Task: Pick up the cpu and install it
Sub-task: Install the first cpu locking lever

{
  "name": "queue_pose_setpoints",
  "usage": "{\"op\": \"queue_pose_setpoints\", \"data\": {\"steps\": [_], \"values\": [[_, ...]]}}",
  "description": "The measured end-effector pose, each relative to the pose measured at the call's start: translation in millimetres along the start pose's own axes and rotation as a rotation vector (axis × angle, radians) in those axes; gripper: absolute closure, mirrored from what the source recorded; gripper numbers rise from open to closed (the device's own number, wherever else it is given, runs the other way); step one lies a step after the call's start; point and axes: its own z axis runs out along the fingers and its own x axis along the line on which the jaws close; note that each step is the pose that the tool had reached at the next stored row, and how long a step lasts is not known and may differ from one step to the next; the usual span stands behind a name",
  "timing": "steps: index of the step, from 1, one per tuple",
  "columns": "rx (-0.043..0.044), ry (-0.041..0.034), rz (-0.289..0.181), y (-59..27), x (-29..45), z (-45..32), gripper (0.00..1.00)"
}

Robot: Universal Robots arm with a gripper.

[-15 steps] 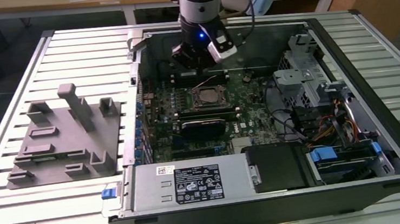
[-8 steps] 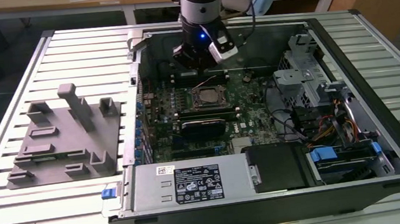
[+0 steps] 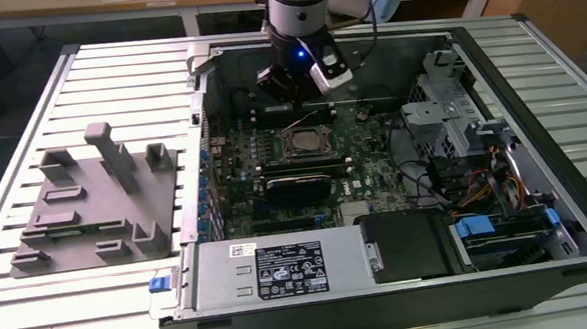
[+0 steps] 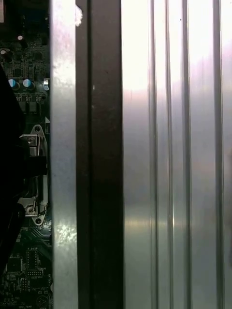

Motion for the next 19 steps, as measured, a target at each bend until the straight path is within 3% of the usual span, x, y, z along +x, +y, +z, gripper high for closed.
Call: {"op": "queue_pose_setpoints", "data": {"steps": [19], "values": [[0.0003,0.0003,-0.003,3.3,-8.7,4.2,0.89]]}}
